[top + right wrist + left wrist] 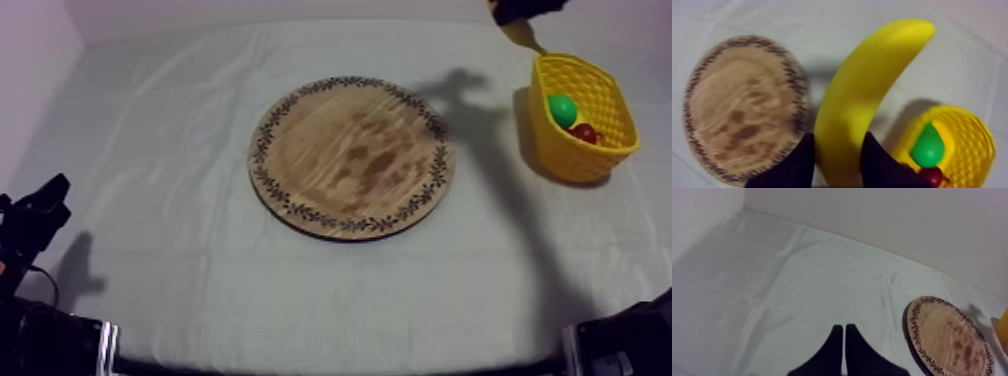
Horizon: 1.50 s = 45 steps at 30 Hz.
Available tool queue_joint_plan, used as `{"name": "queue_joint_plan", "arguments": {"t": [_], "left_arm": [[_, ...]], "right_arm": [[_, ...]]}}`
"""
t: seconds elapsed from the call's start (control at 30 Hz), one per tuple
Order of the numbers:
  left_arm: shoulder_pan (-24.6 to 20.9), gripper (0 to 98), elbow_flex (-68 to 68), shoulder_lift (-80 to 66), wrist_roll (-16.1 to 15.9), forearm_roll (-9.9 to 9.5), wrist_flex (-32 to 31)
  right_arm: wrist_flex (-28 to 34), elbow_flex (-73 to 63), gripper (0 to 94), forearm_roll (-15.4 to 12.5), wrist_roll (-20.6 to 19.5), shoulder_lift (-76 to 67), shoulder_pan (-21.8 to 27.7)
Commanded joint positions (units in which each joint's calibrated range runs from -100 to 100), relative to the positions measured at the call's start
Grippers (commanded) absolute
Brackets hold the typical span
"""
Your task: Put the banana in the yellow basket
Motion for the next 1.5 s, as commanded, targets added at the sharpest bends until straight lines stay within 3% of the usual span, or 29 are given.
{"name": "queue_joint_plan", "arguments": {"t": [0.0,0.37,0.63,0.83,1.1,1.47], "left_arm": [[0.02,0.1,0.00,0.00,0.02,0.02,0.00],[0.02,0.1,0.00,0.00,0.02,0.02,0.00],[0.02,0.1,0.00,0.00,0.02,0.02,0.00],[0.02,0.1,0.00,0.00,0.02,0.02,0.00],[0.02,0.1,0.00,0.00,0.02,0.02,0.00],[0.02,0.1,0.00,0.00,0.02,0.02,0.00]], "right_arm": [[-0.34,1.70,14.9,0.13,0.32,-0.09,3.92],[-4.60,9.28,19.0,2.09,0.80,0.82,11.93],[-8.52,12.32,52.7,2.93,-0.29,0.95,14.30],[-9.79,14.96,60.5,2.58,0.13,-1.89,14.78],[-13.49,24.45,47.9,1.49,0.18,-14.91,11.91],[-17.71,45.20,11.2,-0.89,-0.11,-41.08,7.81]]}}
